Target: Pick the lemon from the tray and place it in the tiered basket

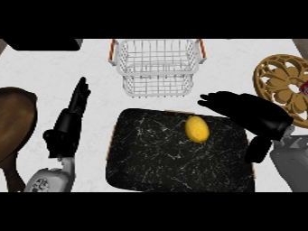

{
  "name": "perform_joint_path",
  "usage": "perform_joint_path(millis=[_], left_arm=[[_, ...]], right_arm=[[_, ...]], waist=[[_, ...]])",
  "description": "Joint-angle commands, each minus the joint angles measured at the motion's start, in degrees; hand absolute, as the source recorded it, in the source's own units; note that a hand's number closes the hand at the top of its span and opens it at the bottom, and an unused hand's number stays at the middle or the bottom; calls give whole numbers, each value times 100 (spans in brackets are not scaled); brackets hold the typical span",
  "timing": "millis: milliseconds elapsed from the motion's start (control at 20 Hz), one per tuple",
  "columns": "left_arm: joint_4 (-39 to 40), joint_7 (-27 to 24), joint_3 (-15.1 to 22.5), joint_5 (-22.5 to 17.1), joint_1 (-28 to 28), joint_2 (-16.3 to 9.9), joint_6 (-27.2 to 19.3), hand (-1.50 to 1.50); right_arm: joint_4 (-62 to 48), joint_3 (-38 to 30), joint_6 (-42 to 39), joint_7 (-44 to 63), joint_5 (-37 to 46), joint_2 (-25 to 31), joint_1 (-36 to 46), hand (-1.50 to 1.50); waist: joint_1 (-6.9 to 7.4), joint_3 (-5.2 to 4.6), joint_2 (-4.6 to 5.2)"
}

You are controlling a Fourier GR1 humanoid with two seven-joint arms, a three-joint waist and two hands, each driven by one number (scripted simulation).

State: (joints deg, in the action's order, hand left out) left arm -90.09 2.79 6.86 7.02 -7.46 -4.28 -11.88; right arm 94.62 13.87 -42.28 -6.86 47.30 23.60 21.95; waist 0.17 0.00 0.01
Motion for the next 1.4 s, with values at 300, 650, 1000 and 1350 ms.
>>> perform_joint_path(millis=[300, 650, 1000, 1350], left_arm=[[83, -69, -210, 20, 27, -19, 223, 0], [-65, 181, -92, 209, -50, 234, 57, 0], [-272, -51, -168, 166, 353, 124, 280, 0], [-310, 180, -234, 199, 111, 157, 338, 0]], right_arm=[[-145, 103, -303, 243, 446, -663, 122, -150], [-386, 304, 156, 109, 899, -911, -216, -150], [-766, 194, 419, -151, 1102, -1052, -275, -150], [-807, 150, 155, -118, 1219, -1294, -139, -150]], waist=[[-3, 0, -4], [-8, 1, -3], [6, 1, -5], [-10, 0, -6]])
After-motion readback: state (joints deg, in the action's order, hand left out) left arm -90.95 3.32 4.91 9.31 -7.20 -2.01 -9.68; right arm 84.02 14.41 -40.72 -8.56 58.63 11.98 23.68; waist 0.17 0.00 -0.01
